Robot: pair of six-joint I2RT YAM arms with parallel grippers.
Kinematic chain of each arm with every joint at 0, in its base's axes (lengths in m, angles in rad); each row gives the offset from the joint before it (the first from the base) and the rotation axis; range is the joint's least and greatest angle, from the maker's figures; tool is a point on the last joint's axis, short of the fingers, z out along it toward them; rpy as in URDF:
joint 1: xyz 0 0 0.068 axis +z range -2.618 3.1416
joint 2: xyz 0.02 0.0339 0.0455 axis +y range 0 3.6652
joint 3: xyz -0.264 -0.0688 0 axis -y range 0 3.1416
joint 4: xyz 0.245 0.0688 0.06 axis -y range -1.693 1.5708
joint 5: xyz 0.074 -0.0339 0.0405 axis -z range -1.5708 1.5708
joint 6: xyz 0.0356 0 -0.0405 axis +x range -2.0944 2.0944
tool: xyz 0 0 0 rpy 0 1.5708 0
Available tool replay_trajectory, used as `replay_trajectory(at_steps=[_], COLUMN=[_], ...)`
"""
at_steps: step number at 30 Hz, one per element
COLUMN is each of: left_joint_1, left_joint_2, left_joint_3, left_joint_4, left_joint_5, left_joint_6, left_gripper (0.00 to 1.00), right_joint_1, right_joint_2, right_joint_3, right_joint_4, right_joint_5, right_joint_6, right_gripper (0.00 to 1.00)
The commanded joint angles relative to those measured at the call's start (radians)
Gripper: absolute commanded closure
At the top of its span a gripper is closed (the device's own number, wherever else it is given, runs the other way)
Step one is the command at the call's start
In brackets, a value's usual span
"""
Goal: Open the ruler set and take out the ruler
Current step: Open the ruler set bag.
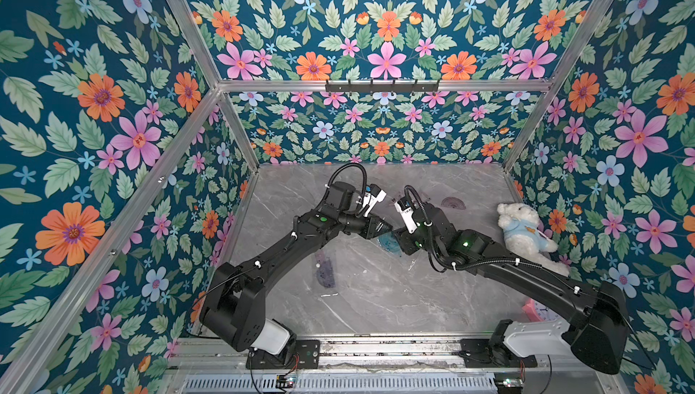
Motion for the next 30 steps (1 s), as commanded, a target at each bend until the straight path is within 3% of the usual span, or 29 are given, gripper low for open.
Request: replay_trajectory(at_steps=[1,13,21,30], left_joint_1=[-0.007,-0.015,-0.019,-0.021], left_joint_2=[0.001,0.006,0.012,0.029], left_joint_3=[0.008,0.005,0.0,0.02], left_joint_4=[0.023,0.025,0.028,-0.019], left_joint_5=[0.044,0.045,0.042,0.009], left_joint_6=[-0.003,-0.003,-0.004,0.021], left_gripper=[1.0,1.0,1.0,1.0], right_joint_1=[0.0,-0.001,0.0,0.0], right_joint_2=[0.023,0.063,0.06,-0.003], right_joint_3=[0.004,-0.014,-0.009,-0.052], right_joint_4=[0.029,0.08,0.089,0.071], right_joint_5=[0.103,0.23,0.216,0.221], right_joint_6=[0.005,0.031,0.036,0.042], right_gripper=[0.48,0.63,1.0,1.0])
